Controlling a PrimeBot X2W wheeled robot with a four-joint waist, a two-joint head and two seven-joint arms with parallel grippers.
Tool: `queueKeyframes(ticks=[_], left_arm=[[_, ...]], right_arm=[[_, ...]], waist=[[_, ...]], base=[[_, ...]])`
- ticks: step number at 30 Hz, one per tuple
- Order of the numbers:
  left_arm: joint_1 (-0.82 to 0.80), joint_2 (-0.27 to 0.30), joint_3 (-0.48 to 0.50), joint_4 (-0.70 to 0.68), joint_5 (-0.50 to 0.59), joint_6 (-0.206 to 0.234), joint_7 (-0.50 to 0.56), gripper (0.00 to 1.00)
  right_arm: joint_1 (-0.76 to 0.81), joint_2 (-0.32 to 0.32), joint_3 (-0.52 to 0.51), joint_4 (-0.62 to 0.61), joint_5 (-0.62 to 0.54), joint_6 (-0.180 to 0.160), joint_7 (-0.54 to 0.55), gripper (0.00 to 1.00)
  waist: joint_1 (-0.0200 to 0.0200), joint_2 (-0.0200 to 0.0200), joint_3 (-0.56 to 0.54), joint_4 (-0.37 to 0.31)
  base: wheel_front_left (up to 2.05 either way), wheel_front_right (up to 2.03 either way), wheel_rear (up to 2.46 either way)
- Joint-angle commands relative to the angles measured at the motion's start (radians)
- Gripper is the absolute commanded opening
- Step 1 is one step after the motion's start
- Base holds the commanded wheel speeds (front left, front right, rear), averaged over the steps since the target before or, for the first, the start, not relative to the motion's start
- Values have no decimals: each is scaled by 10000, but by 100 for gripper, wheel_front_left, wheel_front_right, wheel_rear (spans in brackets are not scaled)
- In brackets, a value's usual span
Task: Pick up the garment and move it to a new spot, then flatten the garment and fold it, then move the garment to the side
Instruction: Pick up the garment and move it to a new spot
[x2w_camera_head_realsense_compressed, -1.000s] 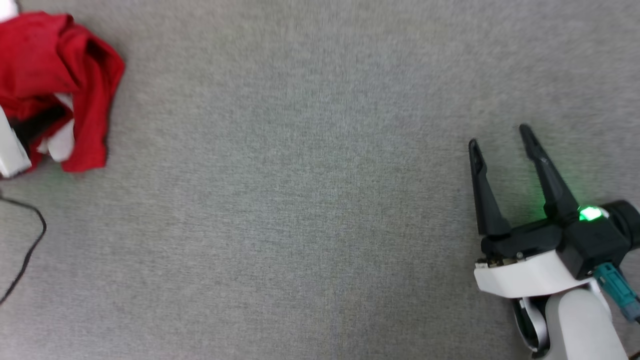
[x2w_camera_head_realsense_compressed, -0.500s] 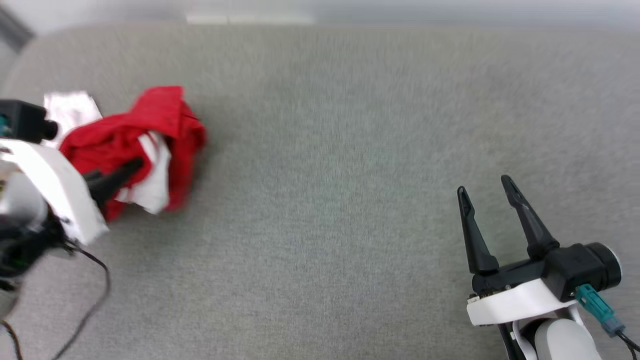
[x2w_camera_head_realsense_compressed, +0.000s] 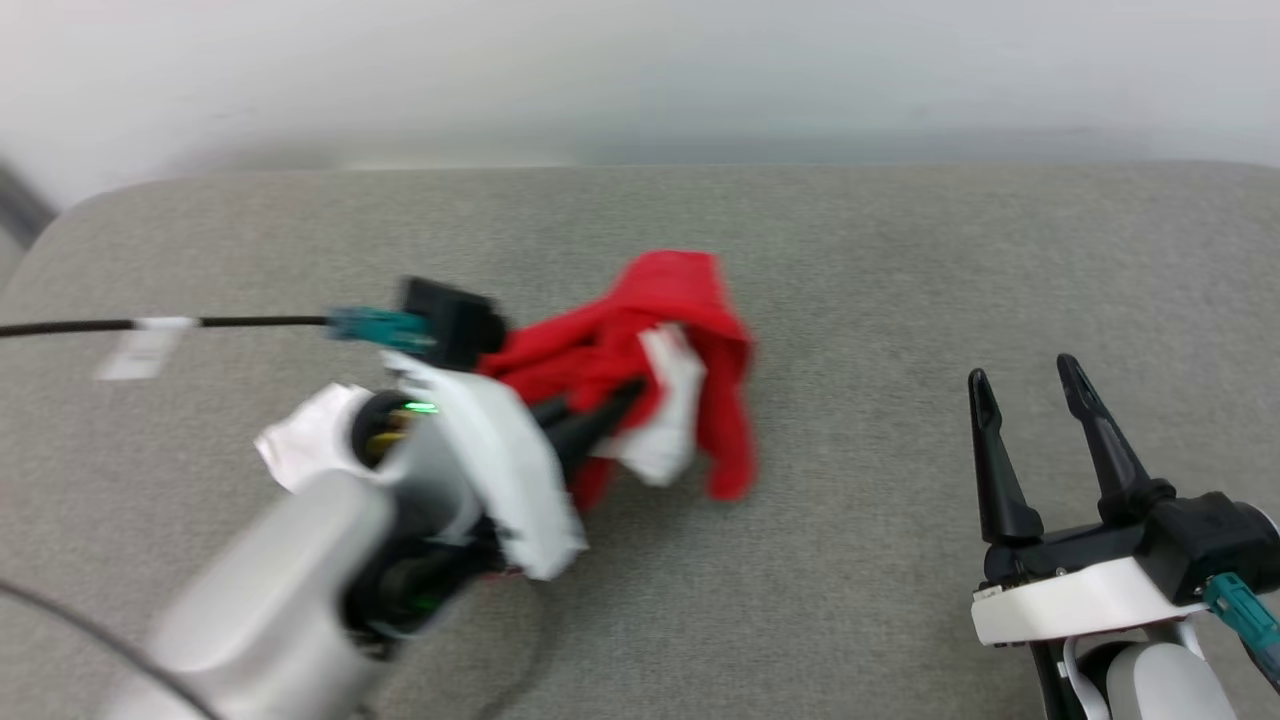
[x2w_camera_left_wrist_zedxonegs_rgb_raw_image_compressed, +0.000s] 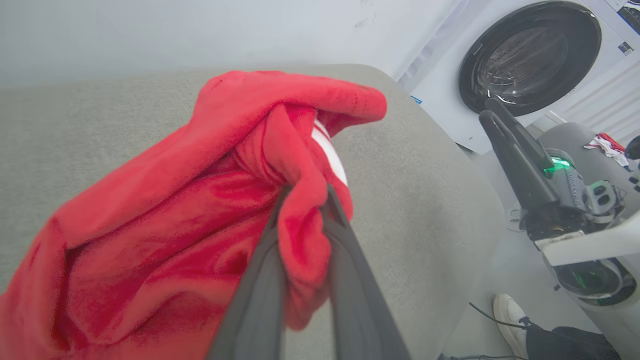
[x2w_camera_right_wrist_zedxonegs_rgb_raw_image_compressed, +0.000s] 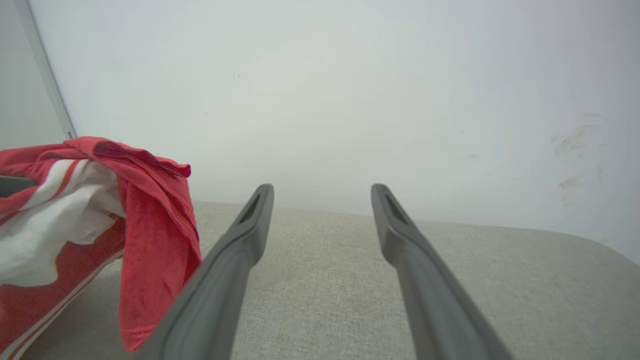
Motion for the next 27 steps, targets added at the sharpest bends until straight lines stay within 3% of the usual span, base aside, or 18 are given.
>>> queueKeyframes(ticks=[1, 10, 17, 18, 19, 27], left_arm=[[-177, -537, -195, 93, 55, 15, -130, 0], [-1075, -2918, -1623, 1520, 888, -398, -322, 0], [-1504, -4071, -2654, 3127, 1653, -787, -547, 1], [-1569, -4136, -2781, 3428, 1790, -816, -626, 85], [-1550, -4212, -2907, 3715, 1837, -863, -646, 100], [-1684, -4404, -2712, 4629, 1998, -1149, -2148, 100]], right_arm=[[-92, 3, -13, -64, 8, -7, -17, 100], [-501, 0, -245, -368, 101, -7, -18, 100], [-598, 0, -581, -532, 297, -7, -17, 100], [-641, 3, -586, -539, 316, -7, -17, 100], [-679, 3, -585, -538, 335, -5, -17, 100], [-565, 2, -555, -414, 218, -7, -17, 100]], waist=[[1, 0, 66, -235], [1, 0, 742, -1275], [1, 0, 1341, -1755], [1, 0, 1384, -1779], [1, 0, 1418, -1800], [1, 0, 1314, -1439]], base=[[0, 0, 0], [0, 0, 0], [0, 0, 0], [0, 0, 0], [0, 0, 0], [0, 0, 0]])
